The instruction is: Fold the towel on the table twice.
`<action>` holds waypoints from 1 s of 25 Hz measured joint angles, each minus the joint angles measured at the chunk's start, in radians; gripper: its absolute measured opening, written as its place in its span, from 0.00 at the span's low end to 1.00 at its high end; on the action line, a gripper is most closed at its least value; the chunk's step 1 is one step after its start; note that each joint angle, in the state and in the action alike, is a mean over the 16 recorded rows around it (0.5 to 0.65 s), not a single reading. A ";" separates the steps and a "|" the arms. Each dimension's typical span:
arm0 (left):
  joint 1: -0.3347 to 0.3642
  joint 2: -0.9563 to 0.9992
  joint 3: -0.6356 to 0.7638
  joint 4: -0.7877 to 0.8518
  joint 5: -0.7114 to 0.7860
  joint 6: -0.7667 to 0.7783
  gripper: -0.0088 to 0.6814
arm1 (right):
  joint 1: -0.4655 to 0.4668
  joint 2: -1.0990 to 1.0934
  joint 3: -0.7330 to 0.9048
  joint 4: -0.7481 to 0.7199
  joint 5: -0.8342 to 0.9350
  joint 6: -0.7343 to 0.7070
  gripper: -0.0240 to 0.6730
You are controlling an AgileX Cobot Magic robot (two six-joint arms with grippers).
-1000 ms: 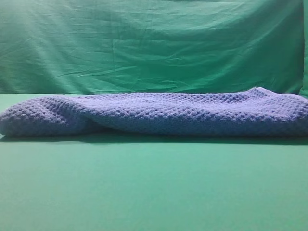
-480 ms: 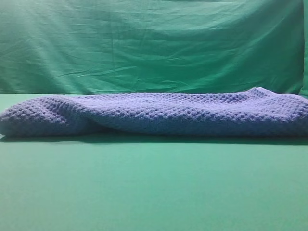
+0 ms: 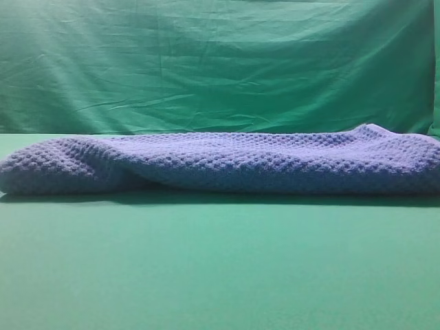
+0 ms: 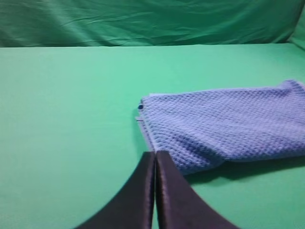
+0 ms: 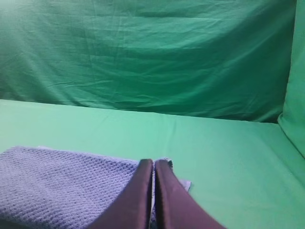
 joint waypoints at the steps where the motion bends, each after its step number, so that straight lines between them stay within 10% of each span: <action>1: 0.000 0.000 0.009 0.023 -0.007 -0.011 0.01 | 0.000 0.000 0.011 0.000 -0.010 -0.003 0.03; 25: 0.000 0.000 0.119 0.102 -0.109 -0.042 0.01 | 0.000 0.000 0.072 0.013 0.074 -0.012 0.03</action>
